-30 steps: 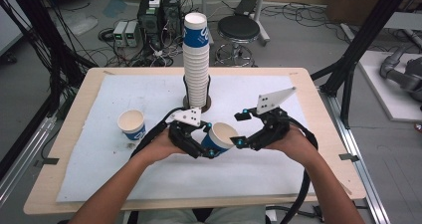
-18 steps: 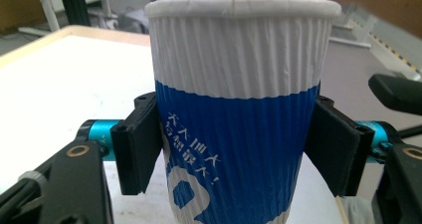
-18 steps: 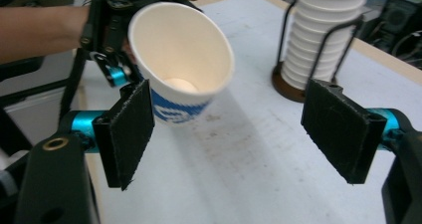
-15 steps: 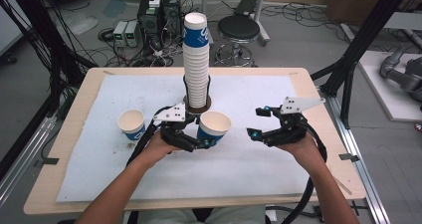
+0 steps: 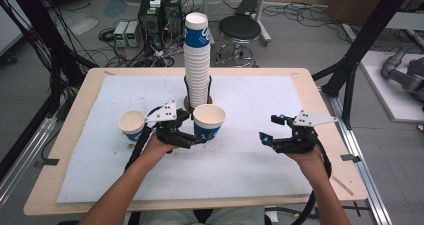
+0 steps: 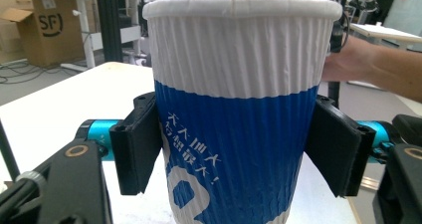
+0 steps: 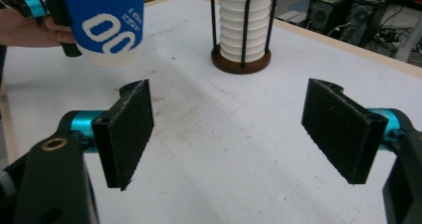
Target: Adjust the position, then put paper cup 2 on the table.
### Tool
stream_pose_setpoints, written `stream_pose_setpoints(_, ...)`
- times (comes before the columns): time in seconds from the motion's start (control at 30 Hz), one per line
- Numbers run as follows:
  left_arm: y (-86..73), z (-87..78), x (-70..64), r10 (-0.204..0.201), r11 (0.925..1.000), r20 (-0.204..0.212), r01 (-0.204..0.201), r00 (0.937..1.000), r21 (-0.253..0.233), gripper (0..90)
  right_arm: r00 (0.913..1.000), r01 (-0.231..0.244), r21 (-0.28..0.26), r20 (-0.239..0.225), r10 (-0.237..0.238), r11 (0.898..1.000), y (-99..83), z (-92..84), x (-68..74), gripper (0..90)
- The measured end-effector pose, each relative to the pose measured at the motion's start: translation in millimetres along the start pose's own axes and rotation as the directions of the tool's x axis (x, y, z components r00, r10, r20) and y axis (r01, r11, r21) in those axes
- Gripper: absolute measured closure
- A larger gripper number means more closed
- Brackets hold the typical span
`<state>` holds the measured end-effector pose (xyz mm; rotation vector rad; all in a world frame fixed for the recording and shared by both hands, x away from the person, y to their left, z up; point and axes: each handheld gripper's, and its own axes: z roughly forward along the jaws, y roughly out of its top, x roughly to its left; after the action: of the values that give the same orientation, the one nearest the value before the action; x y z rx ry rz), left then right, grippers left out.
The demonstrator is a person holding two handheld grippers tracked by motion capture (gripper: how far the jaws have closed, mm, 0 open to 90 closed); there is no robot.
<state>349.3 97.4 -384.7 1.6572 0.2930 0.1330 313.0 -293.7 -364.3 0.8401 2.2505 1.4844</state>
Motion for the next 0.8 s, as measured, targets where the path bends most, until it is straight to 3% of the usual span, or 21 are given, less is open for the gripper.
stream_pose_setpoints(0.23, 2.5, -3.9, 0.2, 0.005, 0.9992, -0.016, -0.005, 0.9999, -0.04, 27.6, 0.9989, -0.028, -0.022, 0.035, 0.029, 0.999, -10.4, 0.2, -2.1, 21.1)
stream_pose_setpoints(0.8, 4.5, -2.3, 3.7, -0.008, 0.9952, -0.034, 0.004, 0.9994, -0.098, 27.6, 0.9981, -0.027, -0.024, 0.055, 0.028, 0.999, -19.9, -3.5, -0.8, 21.1)
